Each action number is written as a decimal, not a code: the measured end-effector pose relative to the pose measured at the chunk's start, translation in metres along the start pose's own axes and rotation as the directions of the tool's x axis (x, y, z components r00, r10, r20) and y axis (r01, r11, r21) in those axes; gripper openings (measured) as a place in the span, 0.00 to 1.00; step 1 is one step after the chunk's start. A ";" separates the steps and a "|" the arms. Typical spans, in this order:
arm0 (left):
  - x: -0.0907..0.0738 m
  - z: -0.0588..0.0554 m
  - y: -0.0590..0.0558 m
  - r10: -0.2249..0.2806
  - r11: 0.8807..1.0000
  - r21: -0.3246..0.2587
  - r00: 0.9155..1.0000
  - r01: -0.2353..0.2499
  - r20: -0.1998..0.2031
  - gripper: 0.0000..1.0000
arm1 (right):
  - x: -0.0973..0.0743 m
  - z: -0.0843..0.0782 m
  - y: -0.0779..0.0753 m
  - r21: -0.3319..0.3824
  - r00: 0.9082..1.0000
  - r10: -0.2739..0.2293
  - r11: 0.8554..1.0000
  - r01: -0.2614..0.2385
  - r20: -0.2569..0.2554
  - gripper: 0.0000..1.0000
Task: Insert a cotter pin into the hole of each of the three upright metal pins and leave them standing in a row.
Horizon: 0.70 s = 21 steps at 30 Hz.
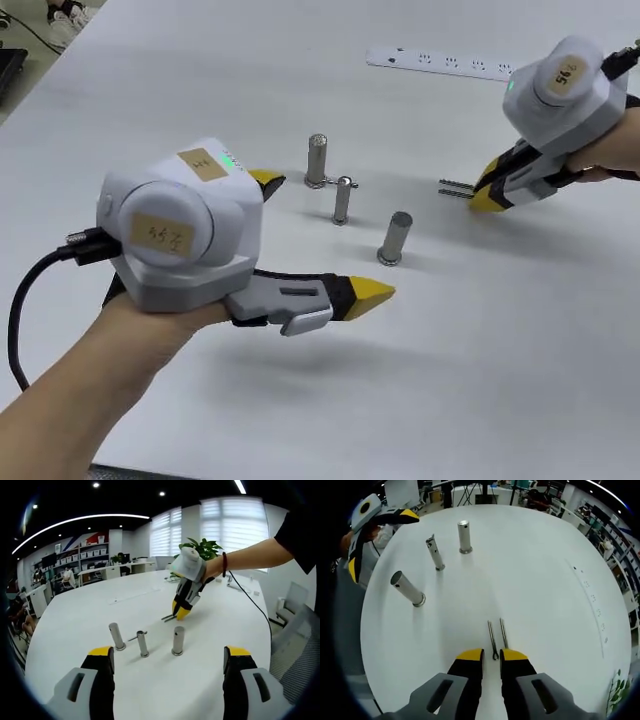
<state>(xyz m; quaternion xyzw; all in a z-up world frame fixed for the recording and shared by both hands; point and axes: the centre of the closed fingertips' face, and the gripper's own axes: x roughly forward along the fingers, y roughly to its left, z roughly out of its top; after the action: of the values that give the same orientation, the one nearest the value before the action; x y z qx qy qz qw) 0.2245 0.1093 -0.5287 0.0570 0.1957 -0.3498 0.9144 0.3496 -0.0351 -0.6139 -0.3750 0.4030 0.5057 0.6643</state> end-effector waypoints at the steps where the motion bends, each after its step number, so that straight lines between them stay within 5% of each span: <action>1: 0.000 0.000 0.001 0.002 1.000 0.000 1.000 -0.002 0.001 0.89 | 0.000 0.000 0.000 0.001 1.000 0.005 1.000 -0.005 0.000 0.06; 15: 0.000 -0.003 0.000 -0.003 1.000 -0.001 1.000 0.003 -0.008 0.86 | 0.002 0.000 -0.002 0.020 0.999 0.034 0.999 -0.033 -0.021 0.03; 21: 0.001 -0.004 0.001 -0.002 1.000 0.000 1.000 0.002 -0.016 0.85 | 0.001 0.001 0.001 -0.022 0.999 0.023 0.999 -0.024 -0.034 0.00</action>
<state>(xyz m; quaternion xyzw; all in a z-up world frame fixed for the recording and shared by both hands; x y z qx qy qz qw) 0.2240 0.1106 -0.5327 0.0595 0.2031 -0.3502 0.9124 0.3486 -0.0338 -0.6150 -0.3864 0.4127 0.5114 0.6471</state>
